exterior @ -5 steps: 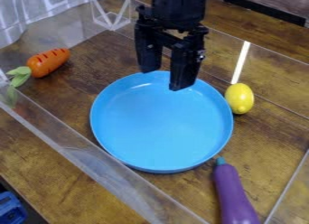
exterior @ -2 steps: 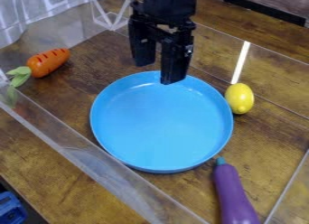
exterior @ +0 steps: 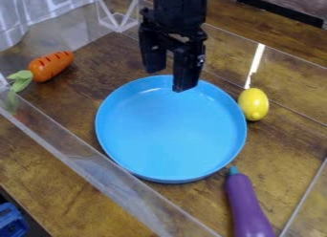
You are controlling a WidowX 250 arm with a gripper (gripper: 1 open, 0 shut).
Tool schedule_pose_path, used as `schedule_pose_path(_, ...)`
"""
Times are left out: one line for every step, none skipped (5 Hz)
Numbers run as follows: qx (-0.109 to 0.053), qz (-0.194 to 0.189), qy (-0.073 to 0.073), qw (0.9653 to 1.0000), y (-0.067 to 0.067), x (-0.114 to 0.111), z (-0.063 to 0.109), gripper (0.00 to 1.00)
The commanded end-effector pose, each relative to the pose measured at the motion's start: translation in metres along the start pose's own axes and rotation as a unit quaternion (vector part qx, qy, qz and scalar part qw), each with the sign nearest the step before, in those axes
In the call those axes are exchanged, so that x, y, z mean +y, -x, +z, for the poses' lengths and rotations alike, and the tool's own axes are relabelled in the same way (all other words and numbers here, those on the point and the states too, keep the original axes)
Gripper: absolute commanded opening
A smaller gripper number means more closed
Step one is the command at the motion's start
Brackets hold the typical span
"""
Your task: Move the carrot to the left side
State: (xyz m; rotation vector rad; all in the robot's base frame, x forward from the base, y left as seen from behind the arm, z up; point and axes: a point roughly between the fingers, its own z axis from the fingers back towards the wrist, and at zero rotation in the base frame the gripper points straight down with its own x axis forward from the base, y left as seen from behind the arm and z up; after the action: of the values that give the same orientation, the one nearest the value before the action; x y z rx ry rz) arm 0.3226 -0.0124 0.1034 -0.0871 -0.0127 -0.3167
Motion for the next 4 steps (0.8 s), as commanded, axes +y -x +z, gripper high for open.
schedule_pose_path(-0.020,0.006,-0.012,0.9997,-0.0073,-0.0007,0.0122,1.00)
schedule_pose_path(-0.020,0.016,-0.016,0.9996,-0.0099,0.0008,0.0107,1.00)
schedule_pose_path(-0.021,0.007,-0.021,0.9995,-0.0050,-0.0039,0.0152,1.00)
schedule_pose_path(-0.024,-0.002,-0.026,0.9994,-0.0007,-0.0087,0.0203,1.00)
